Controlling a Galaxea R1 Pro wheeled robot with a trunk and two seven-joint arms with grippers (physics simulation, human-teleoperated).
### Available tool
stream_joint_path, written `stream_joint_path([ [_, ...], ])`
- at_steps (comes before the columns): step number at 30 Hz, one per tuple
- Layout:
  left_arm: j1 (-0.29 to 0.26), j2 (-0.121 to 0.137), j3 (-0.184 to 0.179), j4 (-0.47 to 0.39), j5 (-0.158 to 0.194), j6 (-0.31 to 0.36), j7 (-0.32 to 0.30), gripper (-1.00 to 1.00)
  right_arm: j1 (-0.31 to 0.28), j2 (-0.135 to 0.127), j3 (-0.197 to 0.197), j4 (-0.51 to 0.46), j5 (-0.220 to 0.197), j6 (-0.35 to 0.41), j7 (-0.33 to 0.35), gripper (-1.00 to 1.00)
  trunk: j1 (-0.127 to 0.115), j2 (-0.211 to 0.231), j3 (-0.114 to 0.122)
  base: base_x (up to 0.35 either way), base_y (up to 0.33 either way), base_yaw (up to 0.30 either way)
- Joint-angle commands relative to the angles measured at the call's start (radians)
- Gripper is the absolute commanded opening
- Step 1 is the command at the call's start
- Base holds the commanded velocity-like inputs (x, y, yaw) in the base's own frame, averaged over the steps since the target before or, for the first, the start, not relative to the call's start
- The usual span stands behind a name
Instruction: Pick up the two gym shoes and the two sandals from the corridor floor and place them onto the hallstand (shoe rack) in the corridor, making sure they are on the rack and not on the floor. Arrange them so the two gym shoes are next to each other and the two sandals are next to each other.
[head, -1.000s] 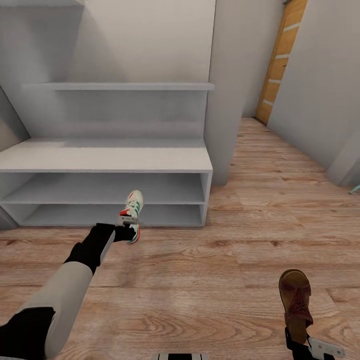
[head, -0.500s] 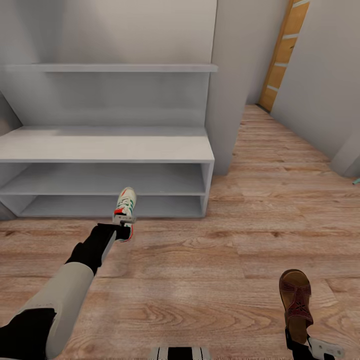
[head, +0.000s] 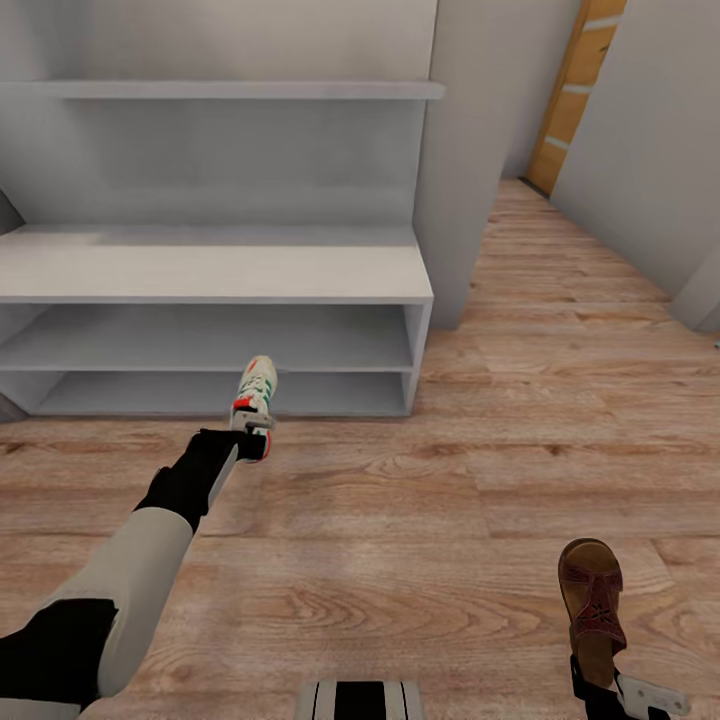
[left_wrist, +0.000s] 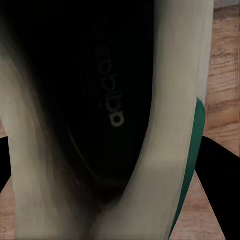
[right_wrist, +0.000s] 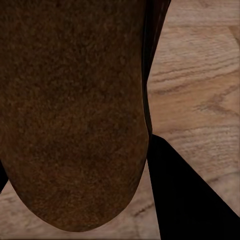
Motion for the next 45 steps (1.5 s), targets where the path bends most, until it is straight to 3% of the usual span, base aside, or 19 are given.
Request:
stream_joint_path([
  [1, -0.005, -0.001, 0.0, -0.001, -0.009, 0.004, -0.006, -1.0, -0.001, 0.0, -0.008, 0.001, 0.004, -0.003, 0.004, -1.0, 0.0, 0.0, -0.002, 0.0, 0.0, 0.0],
  [22, 0.003, 0.009, -0.003, 0.0, -0.009, -0.035, -0.005, -1.0, -0.001, -0.001, -0.007, -0.001, 0.004, -0.003, 0.005, -1.0, 0.0, 0.0, -0.005, 0.008, 0.0, 0.0],
  [45, 0.003, 0.006, -0.003, 0.003, -0.008, -0.036, -0.004, -1.0, -0.001, 0.0, -0.007, 0.0, 0.004, -0.003, 0.004, -1.0, 0.0, 0.0, -0.005, 0.192, 0.014, 0.0],
])
